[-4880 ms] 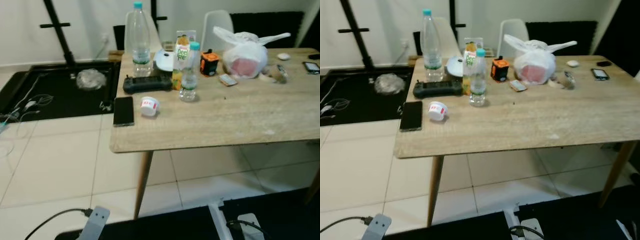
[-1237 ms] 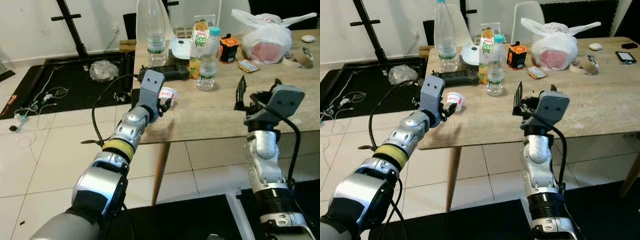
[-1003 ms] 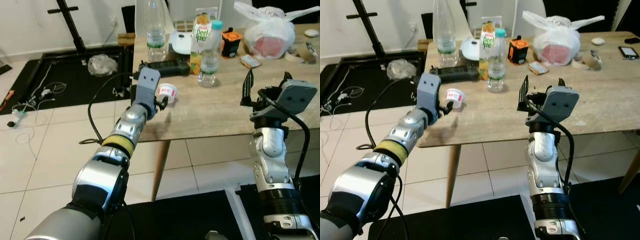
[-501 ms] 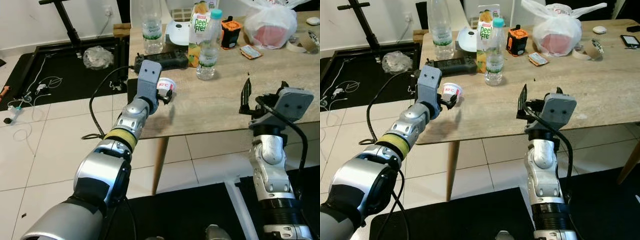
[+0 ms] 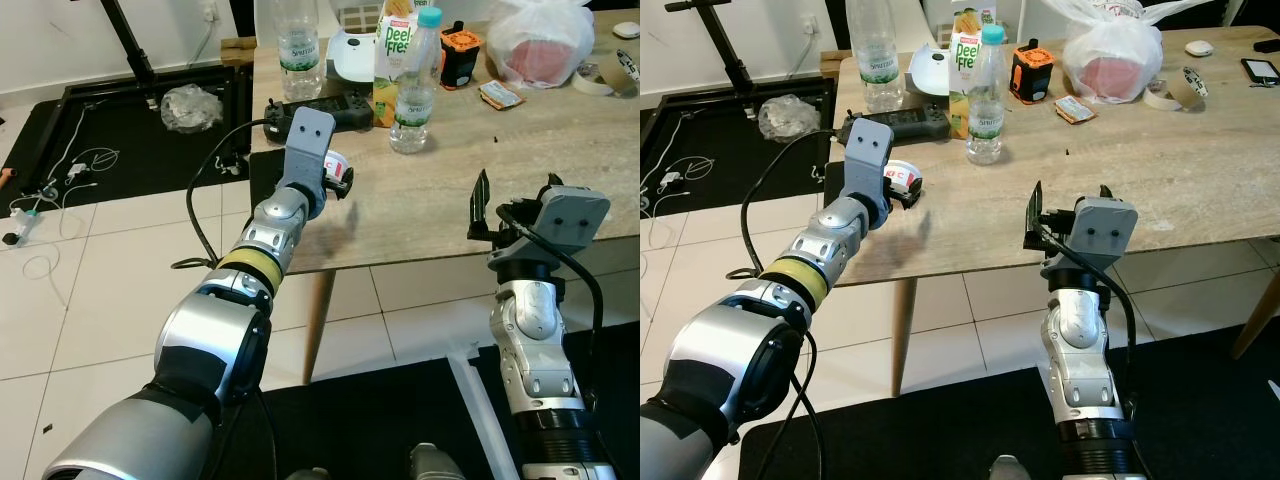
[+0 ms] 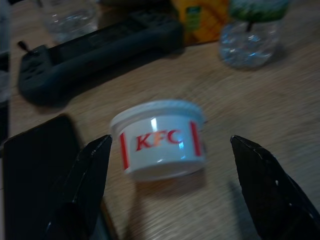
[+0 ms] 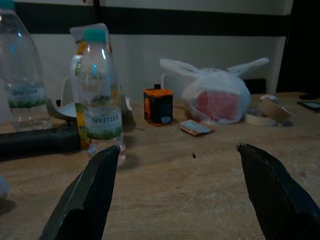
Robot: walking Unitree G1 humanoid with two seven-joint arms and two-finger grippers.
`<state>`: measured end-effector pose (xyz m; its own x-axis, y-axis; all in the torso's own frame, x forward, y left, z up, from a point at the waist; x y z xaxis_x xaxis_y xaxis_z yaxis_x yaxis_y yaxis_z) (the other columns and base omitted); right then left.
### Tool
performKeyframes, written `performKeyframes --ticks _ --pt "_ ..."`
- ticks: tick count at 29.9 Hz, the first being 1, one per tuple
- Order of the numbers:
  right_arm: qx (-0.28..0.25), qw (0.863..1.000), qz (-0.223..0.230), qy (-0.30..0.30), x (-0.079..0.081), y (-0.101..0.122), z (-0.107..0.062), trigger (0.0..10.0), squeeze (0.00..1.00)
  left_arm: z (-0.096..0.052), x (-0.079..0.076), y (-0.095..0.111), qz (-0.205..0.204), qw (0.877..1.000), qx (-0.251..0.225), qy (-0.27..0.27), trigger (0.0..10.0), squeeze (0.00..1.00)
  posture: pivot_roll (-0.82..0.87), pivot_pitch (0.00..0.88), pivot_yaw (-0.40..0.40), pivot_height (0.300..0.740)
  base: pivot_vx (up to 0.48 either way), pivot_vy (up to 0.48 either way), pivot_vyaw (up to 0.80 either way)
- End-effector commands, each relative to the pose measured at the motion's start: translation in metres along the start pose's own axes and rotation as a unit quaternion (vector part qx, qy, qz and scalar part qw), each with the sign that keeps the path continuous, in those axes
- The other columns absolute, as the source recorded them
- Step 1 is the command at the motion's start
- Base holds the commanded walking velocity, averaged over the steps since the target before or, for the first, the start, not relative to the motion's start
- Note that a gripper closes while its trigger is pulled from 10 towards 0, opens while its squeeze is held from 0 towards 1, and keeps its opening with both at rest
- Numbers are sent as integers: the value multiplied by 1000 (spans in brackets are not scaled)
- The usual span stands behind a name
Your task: Restocking fridge
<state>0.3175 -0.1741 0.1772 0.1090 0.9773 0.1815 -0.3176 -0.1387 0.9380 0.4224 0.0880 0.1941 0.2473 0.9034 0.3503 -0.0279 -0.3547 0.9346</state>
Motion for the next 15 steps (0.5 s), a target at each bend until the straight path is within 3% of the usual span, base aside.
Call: performKeyframes --ticks 1,8,15 --pt "11 1000 -2 -1 -1 -2 -5 10000 0 0 -5 -4 9 1000 8 6 10000 0 -40 203 60 706 0 0 0" --pt "12 1000 -3 -5 -3 0 -12 10000 0 0 -3 -1 1 1000 8 16 10000 0 -53 226 62 706 0 0 0" --pt "16 1000 -4 -5 -2 2 -17 10000 0 2 -3 5 -33 999 -1 9 10000 0 -69 250 60 706 0 0 0"
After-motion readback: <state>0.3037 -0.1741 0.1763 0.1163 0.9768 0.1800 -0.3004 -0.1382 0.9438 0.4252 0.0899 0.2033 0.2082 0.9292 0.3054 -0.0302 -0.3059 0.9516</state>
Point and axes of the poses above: a point about 5 cm out from each wrist's last joint towards the gripper, its own z axis pointing out of the wrist towards the gripper, its own y axis along the axis of the wrist's last joint, x = y × z, the point moved 1 cm from there along z, pointing out of the wrist towards the gripper, and after that the axes turned 12 degrees about z, right-handed, at the moved point
